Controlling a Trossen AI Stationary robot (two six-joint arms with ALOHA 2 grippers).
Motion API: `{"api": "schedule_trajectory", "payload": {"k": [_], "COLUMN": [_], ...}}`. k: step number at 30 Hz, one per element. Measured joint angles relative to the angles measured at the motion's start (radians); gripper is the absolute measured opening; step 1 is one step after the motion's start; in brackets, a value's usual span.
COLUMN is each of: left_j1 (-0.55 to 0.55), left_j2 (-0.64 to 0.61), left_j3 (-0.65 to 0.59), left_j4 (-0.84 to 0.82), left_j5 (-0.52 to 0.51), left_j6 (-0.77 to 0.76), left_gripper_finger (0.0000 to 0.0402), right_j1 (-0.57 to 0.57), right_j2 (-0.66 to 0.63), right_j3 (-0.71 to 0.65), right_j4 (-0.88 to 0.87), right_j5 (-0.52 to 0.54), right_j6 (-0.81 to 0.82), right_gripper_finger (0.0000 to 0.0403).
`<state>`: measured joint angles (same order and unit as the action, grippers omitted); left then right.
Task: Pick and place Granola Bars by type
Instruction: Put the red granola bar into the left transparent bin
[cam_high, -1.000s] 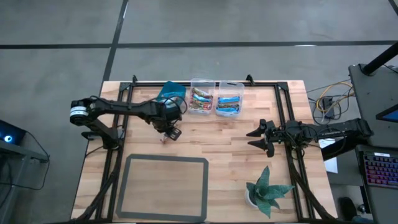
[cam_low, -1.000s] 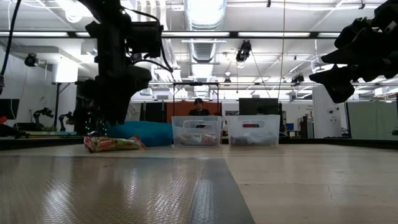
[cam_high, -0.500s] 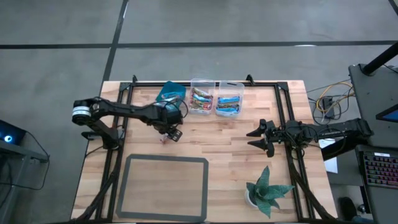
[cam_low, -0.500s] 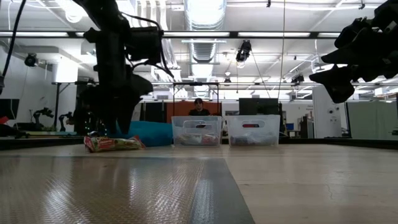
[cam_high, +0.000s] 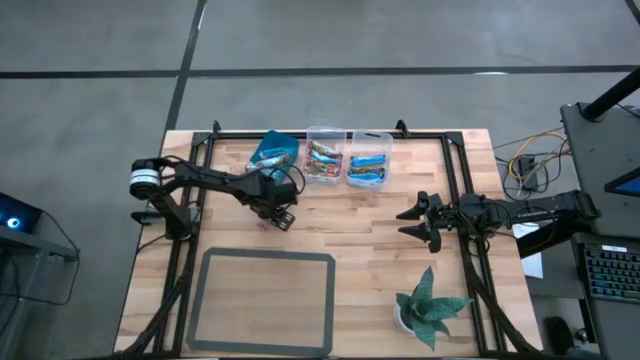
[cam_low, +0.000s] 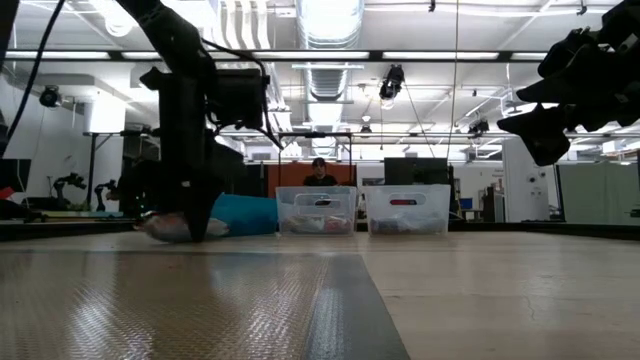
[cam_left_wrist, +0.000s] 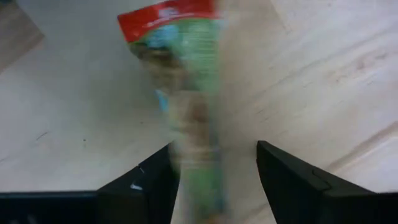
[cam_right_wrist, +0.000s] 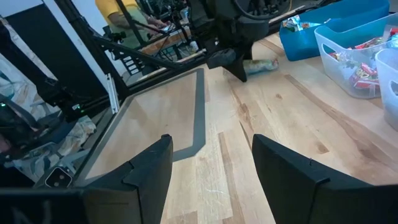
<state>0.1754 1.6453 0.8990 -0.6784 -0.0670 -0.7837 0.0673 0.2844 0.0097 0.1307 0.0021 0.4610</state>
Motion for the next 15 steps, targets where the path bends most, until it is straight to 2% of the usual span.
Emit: {"api": "schedule_trajectory", "payload": {"k": [4,12,15], "left_j1": [0.0,0.001,0.0], "left_j2": [0.009,0.007,0.005], "left_j3": [-0.003,-0.008,0.001], "left_j4": [-0.002,-0.019,-0.031], "left_j5": [-0.007,-0.038,-0.041], "left_j6": [-0.004,-0.005,-0.01], "left_gripper_finger": [0.0157,0.0025,0.0011], "right_j1": [0.0,0.0,0.0], "right_j2": [0.0,-0.001,-0.001], "right_j3": [0.0,0.0,0.0], "right_j4": [0.0,0.0,0.0], "right_j5": [0.0,0.0,0.0], "right_j6": [0.0,0.0,0.0], "right_gripper_finger": [0.021,0.021,0.021]}}
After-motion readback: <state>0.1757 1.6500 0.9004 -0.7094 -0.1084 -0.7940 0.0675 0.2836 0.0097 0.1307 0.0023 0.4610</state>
